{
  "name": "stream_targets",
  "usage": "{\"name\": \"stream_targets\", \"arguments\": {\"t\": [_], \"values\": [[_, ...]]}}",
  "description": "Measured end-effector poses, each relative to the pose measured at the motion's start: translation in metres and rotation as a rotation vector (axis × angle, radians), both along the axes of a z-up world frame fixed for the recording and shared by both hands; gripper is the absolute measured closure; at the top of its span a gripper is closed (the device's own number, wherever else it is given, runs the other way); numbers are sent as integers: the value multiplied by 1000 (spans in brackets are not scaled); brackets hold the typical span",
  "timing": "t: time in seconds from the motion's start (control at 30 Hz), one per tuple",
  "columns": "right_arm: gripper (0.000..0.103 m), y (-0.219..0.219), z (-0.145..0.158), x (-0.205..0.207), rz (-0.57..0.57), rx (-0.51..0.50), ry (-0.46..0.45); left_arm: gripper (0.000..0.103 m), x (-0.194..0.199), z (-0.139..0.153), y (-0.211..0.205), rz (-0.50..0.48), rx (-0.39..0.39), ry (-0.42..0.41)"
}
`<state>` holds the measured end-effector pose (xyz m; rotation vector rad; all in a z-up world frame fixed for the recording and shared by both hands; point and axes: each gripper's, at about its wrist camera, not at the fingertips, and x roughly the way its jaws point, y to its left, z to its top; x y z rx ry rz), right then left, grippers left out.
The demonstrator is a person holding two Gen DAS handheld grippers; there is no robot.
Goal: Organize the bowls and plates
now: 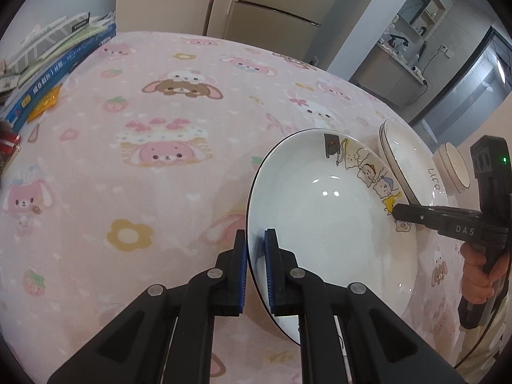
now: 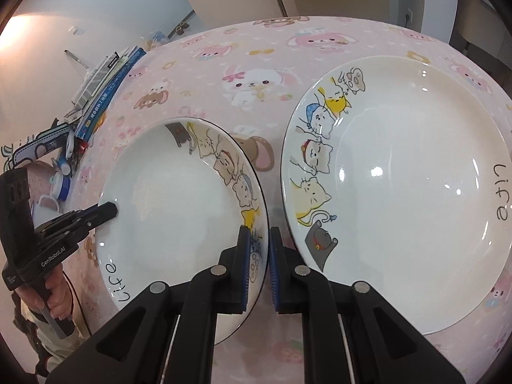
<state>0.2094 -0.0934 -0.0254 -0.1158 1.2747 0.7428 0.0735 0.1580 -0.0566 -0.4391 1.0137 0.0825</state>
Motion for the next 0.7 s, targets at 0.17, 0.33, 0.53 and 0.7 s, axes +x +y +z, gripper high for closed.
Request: {"name": "stream_targets", "arguments": {"t": [0.17, 0.33, 0.53, 0.7], "values": [[92, -3, 1, -11, -25, 14, -91, 91, -4, -4, -1, 1, -6, -37], [92, -8, 0, -23, -43, 50, -185, 84, -5, -5, -11, -25, 45, -59], [92, -14, -1, -27, -45, 78, -208, 81, -5, -8, -22, -37, 113, -57], [93, -19, 1, -24, -70, 98, -142, 81, -7, -4, -22, -30, 97, -42]]}}
